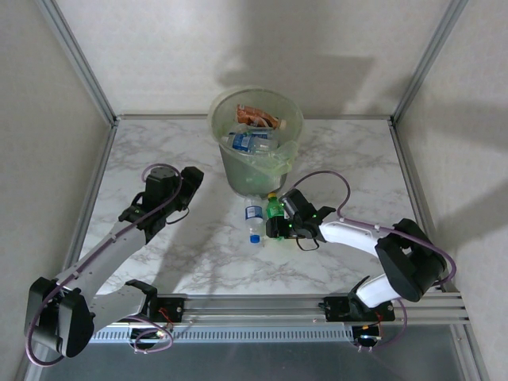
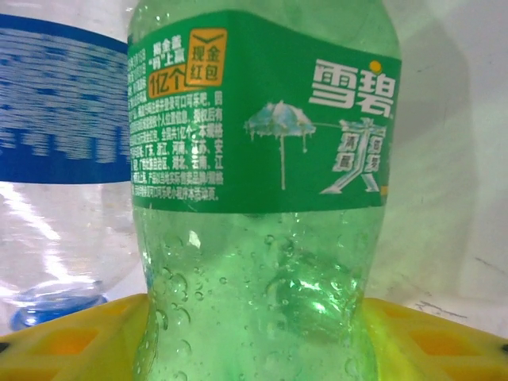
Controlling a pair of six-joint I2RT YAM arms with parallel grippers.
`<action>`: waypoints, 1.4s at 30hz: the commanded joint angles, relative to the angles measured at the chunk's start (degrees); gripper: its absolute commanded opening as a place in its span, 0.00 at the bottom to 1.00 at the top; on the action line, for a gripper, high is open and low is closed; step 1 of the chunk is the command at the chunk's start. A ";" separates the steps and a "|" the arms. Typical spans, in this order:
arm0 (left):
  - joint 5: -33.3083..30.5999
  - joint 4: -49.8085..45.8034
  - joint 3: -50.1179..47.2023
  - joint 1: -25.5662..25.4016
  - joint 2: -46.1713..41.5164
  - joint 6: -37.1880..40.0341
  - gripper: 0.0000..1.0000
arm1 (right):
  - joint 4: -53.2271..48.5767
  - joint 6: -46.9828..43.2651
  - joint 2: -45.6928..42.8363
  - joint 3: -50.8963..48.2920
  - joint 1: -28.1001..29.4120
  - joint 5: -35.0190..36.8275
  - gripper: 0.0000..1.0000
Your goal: Put the plastic bottles in the bin
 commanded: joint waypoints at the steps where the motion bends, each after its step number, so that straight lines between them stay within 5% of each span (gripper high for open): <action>1: 0.19 0.14 -0.47 0.40 -0.75 -0.71 0.73 | -2.31 0.39 -2.58 -0.35 1.32 1.63 0.59; 15: -0.96 -1.71 2.95 0.35 -1.20 1.43 0.73 | -20.17 5.79 -20.37 3.47 5.12 8.43 0.56; 22: -0.74 -1.03 3.07 0.17 -0.26 1.51 0.73 | -34.79 9.35 -26.68 15.13 4.97 18.31 0.54; 29: -0.53 -0.32 1.98 -0.31 -0.05 1.23 0.73 | -41.97 3.45 -20.31 36.88 1.71 24.40 0.53; 42: -1.40 -0.44 0.01 -1.60 -1.59 0.27 0.73 | -34.42 -16.13 5.76 68.13 -8.63 12.84 0.52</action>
